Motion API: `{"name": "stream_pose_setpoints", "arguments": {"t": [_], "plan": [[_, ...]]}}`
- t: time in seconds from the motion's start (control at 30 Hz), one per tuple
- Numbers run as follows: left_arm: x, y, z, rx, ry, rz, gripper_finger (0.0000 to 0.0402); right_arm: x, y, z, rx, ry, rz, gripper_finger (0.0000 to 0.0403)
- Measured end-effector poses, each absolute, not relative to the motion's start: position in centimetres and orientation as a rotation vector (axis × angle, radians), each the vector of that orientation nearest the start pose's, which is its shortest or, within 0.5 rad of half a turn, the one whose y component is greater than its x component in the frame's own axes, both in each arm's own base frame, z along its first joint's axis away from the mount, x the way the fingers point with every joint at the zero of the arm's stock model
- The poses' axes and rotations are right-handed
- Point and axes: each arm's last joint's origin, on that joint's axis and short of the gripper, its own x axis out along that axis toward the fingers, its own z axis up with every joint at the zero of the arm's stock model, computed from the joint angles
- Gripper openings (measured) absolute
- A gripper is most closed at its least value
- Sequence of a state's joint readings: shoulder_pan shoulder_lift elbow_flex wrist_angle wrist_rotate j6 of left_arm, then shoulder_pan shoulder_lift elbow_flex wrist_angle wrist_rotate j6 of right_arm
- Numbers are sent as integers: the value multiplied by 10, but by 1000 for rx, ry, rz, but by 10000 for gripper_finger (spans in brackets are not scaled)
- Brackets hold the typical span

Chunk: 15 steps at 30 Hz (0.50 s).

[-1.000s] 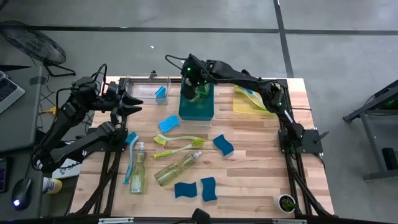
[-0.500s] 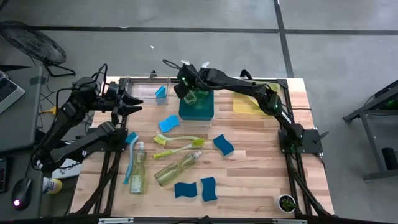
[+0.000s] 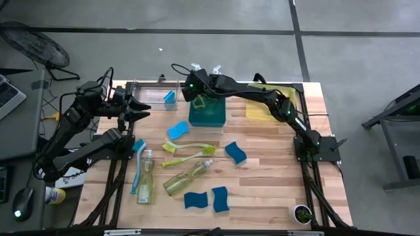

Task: Pick & Place Kitchen Sink Supplies
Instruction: Put the yellow soap dispenser into the blue bin

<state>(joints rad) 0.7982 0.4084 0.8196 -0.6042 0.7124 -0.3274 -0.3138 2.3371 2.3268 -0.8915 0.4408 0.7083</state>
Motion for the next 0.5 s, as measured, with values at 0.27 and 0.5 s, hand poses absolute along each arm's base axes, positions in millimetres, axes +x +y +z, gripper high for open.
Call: {"name": "stream_pose_setpoints", "arguments": {"t": [0.27,0.5], "plan": [[60,34,344,-460,128,97,188,478,-168,277,576,620,-1009,276],[60,34,343,-465,133,90,188,478,-169,277,623,610,-1006,382]]}}
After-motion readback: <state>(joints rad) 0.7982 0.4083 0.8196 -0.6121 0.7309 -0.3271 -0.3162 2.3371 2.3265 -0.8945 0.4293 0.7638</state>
